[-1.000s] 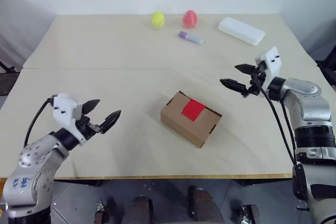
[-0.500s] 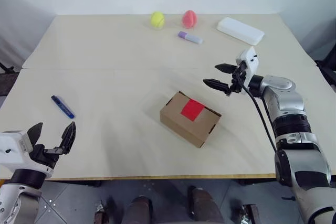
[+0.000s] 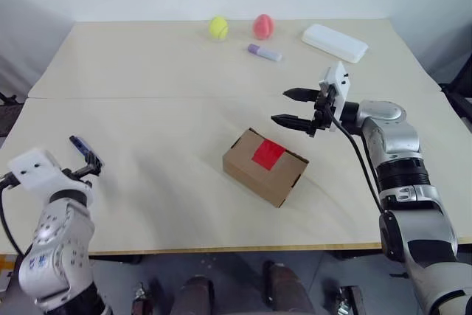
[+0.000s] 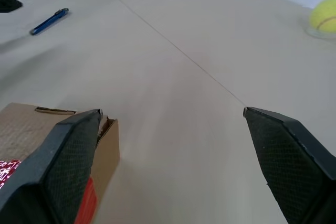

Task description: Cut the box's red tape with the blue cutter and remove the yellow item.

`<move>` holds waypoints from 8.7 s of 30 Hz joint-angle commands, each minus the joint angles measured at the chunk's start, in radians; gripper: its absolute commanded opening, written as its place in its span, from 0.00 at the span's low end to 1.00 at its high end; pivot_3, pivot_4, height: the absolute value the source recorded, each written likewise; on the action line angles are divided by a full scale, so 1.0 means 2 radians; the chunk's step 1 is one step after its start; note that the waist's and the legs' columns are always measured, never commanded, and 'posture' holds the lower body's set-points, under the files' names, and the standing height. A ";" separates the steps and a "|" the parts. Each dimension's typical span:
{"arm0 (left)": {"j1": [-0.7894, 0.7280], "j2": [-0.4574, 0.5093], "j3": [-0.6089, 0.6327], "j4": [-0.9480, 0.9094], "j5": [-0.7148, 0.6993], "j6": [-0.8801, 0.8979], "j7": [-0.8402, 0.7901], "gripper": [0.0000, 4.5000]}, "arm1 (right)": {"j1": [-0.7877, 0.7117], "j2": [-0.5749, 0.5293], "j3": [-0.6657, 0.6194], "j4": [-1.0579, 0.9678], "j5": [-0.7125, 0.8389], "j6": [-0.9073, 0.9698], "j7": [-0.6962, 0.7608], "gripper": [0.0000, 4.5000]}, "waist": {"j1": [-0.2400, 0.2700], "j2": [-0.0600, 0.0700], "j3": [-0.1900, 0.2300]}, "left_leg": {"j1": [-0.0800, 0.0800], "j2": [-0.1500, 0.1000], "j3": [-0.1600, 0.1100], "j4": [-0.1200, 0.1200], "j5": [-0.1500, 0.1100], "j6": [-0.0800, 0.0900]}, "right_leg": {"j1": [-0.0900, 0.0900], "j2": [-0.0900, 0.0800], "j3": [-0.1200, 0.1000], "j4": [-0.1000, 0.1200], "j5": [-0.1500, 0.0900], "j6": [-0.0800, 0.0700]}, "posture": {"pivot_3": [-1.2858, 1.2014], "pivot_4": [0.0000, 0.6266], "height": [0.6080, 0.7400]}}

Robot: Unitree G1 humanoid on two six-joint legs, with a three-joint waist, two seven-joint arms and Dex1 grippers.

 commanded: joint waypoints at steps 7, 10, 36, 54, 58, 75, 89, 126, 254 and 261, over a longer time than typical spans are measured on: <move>-0.091 0.024 -0.010 0.108 0.047 0.063 0.031 1.00 | 0.017 -0.004 -0.009 -0.054 0.019 0.014 -0.003 1.00 | 0.000 0.000 0.000 | 0.000 0.000 0.000 0.000 0.000 0.000 | 0.000 0.000 -0.001 0.000 0.000 0.000 | 0.52 0.24 1.00; -0.105 0.026 -0.005 0.130 0.057 0.067 0.033 1.00 | 0.019 -0.005 -0.011 -0.056 0.020 0.016 -0.006 1.00 | 0.000 0.000 0.000 | 0.000 0.000 0.000 0.000 0.000 0.000 | 0.000 0.000 -0.001 0.000 0.000 0.000 | 0.52 0.24 1.00; -0.109 0.036 0.013 0.168 0.100 0.060 0.029 0.09 | 0.013 -0.011 -0.008 -0.054 0.013 0.014 -0.018 1.00 | -0.001 0.000 0.000 | 0.001 0.000 0.001 0.000 0.000 -0.001 | 0.000 0.000 0.000 0.001 0.000 0.000 | 0.52 0.24 1.00; 0.096 0.220 -0.072 -0.005 -0.046 -0.028 -0.407 0.09 | 0.037 -0.034 0.036 -0.243 0.033 0.212 -0.041 0.79 | 0.000 0.000 0.000 | -0.002 0.001 0.003 -0.001 0.000 -0.001 | -0.005 -0.001 0.000 0.002 0.000 0.000 | 0.52 0.24 1.00; 0.129 0.270 -0.097 -0.009 -0.070 -0.077 -0.529 0.09 | 0.050 -0.025 0.041 -0.298 0.050 0.236 -0.052 0.47 | 0.000 0.000 0.000 | -0.002 0.001 0.003 -0.001 -0.001 -0.001 | -0.005 0.000 0.000 0.002 0.000 -0.001 | 0.52 0.24 1.00; 0.185 0.411 -0.215 0.060 0.039 -0.315 -0.777 0.09 | 0.092 0.020 0.157 -0.499 0.070 0.281 -0.122 0.01 | -0.001 0.000 0.000 | -0.001 0.001 0.005 -0.001 -0.002 0.001 | -0.006 0.000 0.000 0.003 -0.001 -0.002 | 0.52 0.24 1.00; 0.147 0.396 -0.271 0.092 0.060 -0.351 -0.780 0.09 | 0.078 0.012 0.390 -0.437 -0.107 0.133 -0.056 0.01 | -0.002 0.000 0.000 | -0.001 0.001 0.006 0.000 -0.002 0.002 | -0.007 0.000 -0.001 0.004 -0.001 -0.002 | 0.52 0.24 1.00; 0.098 0.386 -0.312 0.115 0.067 -0.308 -0.776 0.09 | 0.118 0.037 0.364 -0.410 -0.159 0.048 -0.008 0.01 | 0.000 0.000 0.000 | 0.000 0.001 0.006 0.000 -0.002 0.001 | -0.007 0.000 -0.001 0.007 -0.001 -0.002 | 0.52 0.24 1.00; -0.227 0.116 -0.290 0.483 0.146 -0.809 -0.578 0.09 | -0.232 0.061 0.123 -0.134 0.106 0.540 -0.108 1.00 | -0.004 0.000 0.000 | 0.001 0.006 0.009 0.000 -0.005 -0.001 | -0.008 -0.001 -0.013 0.007 -0.002 -0.004 | 0.52 0.24 1.00; -0.225 0.119 -0.296 0.481 0.141 -0.811 -0.581 0.09 | -0.252 0.071 0.128 -0.068 0.091 0.503 -0.096 0.96 | -0.007 0.000 0.000 | 0.001 0.006 0.009 0.000 -0.005 -0.001 | -0.008 -0.001 -0.013 0.007 -0.002 -0.004 | 0.52 0.24 1.00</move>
